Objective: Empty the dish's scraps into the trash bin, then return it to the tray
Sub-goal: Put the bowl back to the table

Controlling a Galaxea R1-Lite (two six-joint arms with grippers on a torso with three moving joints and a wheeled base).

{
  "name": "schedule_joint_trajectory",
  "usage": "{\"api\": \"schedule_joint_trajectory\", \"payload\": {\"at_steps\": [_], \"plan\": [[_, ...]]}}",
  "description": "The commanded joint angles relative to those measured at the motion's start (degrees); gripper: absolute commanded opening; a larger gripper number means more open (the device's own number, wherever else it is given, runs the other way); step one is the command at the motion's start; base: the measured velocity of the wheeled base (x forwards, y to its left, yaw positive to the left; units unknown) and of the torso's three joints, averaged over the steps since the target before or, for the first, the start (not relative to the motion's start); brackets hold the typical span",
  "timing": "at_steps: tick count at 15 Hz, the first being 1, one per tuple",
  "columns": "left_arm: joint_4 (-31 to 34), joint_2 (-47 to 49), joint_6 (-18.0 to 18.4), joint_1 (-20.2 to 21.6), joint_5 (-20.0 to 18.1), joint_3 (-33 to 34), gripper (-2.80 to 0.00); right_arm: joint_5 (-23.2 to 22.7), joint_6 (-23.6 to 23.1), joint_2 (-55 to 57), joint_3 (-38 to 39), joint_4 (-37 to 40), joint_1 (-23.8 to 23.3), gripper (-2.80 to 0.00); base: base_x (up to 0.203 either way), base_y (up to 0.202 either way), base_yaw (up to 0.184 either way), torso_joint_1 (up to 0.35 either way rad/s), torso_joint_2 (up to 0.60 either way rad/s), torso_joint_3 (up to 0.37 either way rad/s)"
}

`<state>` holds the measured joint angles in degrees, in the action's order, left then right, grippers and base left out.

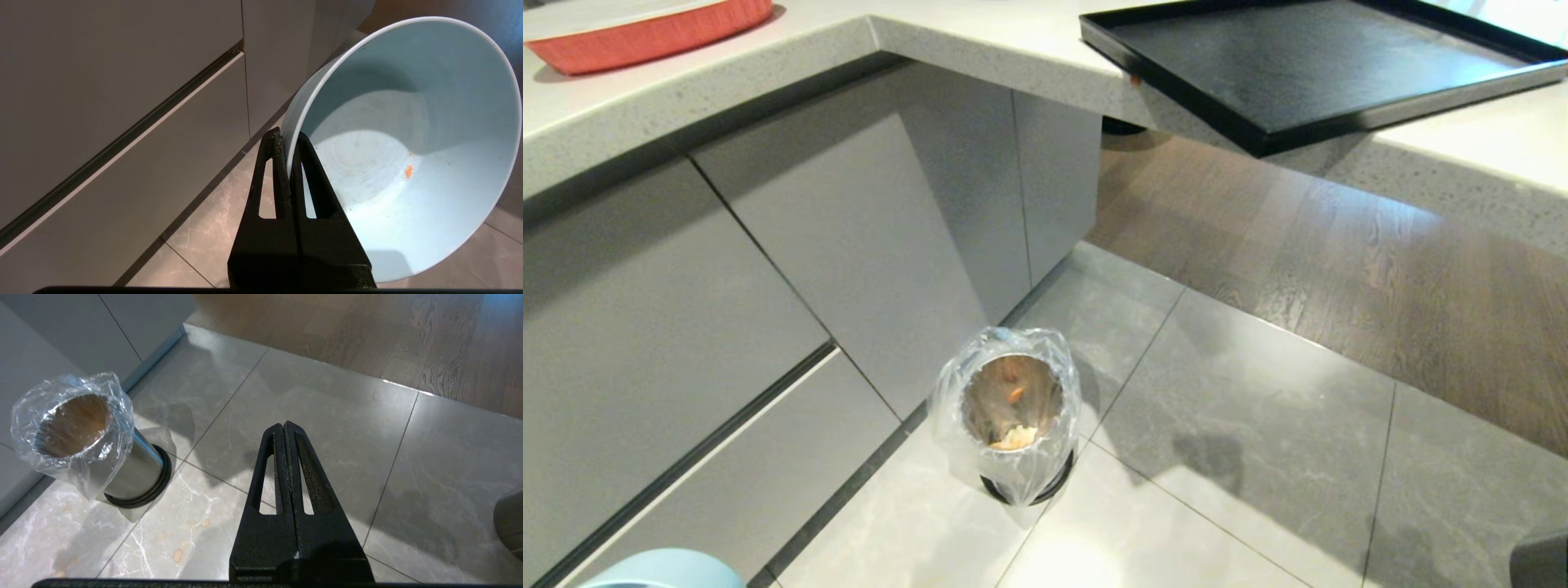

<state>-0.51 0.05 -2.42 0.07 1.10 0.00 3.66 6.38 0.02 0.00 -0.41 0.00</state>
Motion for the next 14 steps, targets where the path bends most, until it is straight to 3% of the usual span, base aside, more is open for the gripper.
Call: {"api": "schedule_joint_trajectory", "payload": {"at_steps": [1,14], "plan": [[0.0,0.0,-0.1,0.0,0.0,0.0,-2.8,0.0,0.0,0.0,0.0,0.0,0.0,-2.8,0.0,0.0,0.0,-0.003,0.0,0.204],[0.0,0.0,-0.1,0.0,0.0,0.0,-2.8,0.0,0.0,0.1,0.0,0.0,0.0,-2.8,0.0,0.0,0.0,0.001,0.0,0.2]]}}
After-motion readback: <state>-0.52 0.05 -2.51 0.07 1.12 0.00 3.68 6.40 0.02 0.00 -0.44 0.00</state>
